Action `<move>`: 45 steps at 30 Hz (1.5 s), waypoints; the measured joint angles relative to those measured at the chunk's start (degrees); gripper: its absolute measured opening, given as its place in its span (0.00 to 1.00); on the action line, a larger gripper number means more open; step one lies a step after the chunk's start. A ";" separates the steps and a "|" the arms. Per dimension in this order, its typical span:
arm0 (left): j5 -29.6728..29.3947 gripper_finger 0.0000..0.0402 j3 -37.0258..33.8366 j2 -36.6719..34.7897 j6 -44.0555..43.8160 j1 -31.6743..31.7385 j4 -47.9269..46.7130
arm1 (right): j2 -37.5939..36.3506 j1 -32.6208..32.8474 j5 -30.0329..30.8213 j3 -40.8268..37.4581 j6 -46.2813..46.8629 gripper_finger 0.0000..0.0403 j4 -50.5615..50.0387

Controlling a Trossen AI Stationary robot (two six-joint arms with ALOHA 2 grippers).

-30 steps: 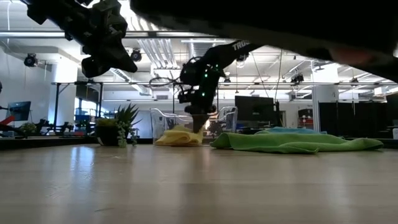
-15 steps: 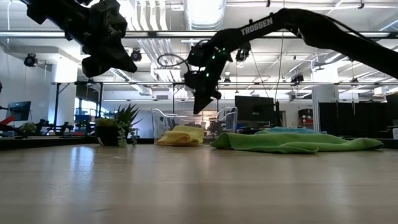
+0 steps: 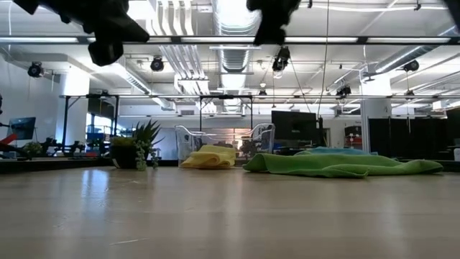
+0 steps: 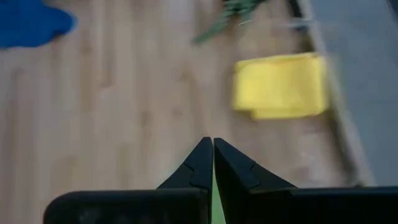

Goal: Fold microfiber towels
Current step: Fold the green towel

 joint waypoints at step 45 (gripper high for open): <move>5.03 0.00 0.89 15.90 -0.04 -2.69 13.94 | -16.89 32.69 20.66 -85.88 35.74 0.25 57.94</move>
